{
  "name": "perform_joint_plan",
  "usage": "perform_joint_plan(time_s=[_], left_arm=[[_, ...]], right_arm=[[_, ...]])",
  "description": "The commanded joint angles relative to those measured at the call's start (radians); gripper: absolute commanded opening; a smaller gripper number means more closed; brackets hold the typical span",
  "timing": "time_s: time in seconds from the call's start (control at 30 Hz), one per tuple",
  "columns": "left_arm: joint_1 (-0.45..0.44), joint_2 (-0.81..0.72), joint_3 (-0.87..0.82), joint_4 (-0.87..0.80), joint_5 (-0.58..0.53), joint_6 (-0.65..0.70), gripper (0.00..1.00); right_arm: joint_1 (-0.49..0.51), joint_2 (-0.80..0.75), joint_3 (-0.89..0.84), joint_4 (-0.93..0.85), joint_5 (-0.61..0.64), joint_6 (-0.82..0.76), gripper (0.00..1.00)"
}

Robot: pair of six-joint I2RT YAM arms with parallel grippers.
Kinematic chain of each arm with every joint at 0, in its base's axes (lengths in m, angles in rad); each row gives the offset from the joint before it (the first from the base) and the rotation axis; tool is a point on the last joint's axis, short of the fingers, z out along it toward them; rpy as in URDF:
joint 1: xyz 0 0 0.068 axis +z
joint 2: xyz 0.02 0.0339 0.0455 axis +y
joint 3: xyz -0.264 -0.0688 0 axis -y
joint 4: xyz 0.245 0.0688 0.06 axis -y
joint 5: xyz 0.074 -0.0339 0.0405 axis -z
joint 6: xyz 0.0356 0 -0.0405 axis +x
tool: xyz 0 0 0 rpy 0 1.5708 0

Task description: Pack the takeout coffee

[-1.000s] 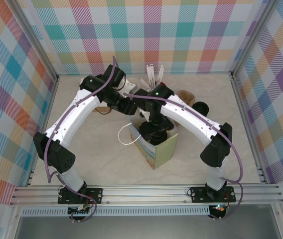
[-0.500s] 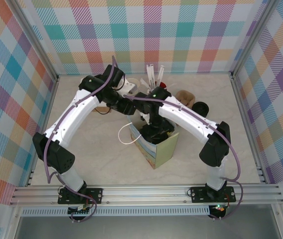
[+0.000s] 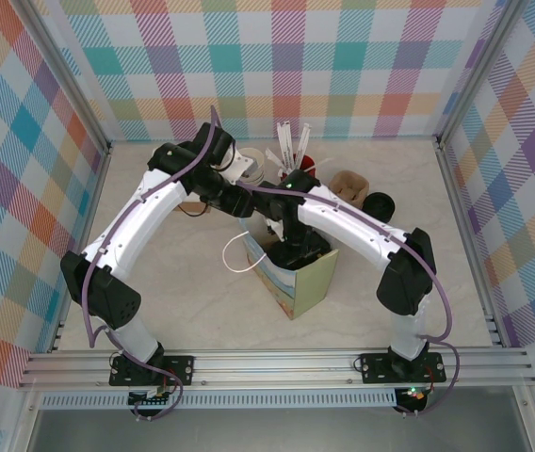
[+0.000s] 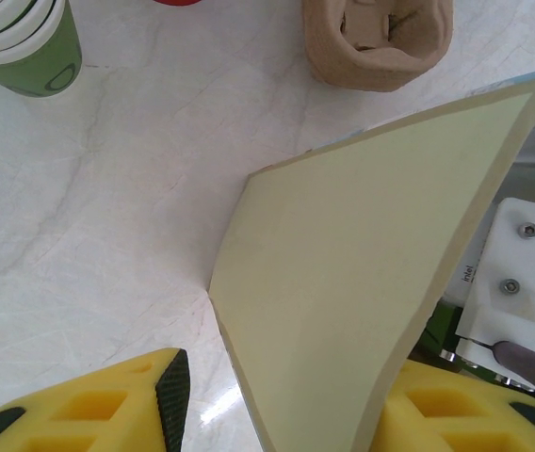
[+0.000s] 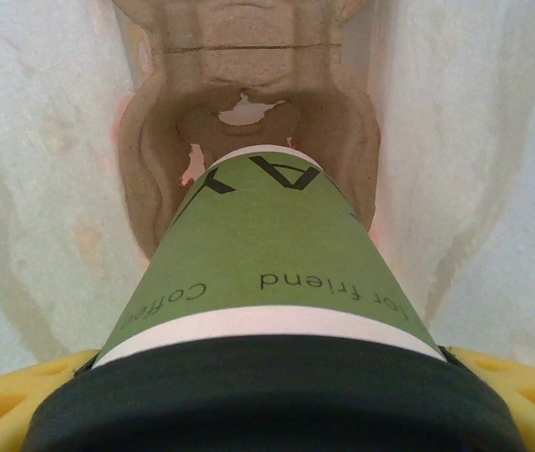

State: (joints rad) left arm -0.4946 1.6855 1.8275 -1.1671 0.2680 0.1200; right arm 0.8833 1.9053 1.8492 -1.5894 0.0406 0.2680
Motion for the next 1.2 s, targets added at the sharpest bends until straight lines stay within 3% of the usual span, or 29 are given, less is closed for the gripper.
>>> perform_joint_plan(time_s=[0.0,1.17], left_arm=[[0.015,-0.027,-0.010,0.027,0.003,0.007,0.48],[0.014,-0.022,-0.028,0.044,0.009,0.000,0.53]], right_arm=[[0.000,0.015,-0.025,0.002,-0.026,-0.026,0.75],[-0.007,0.046,-0.205,0.196,-0.051,-0.040,0.74]])
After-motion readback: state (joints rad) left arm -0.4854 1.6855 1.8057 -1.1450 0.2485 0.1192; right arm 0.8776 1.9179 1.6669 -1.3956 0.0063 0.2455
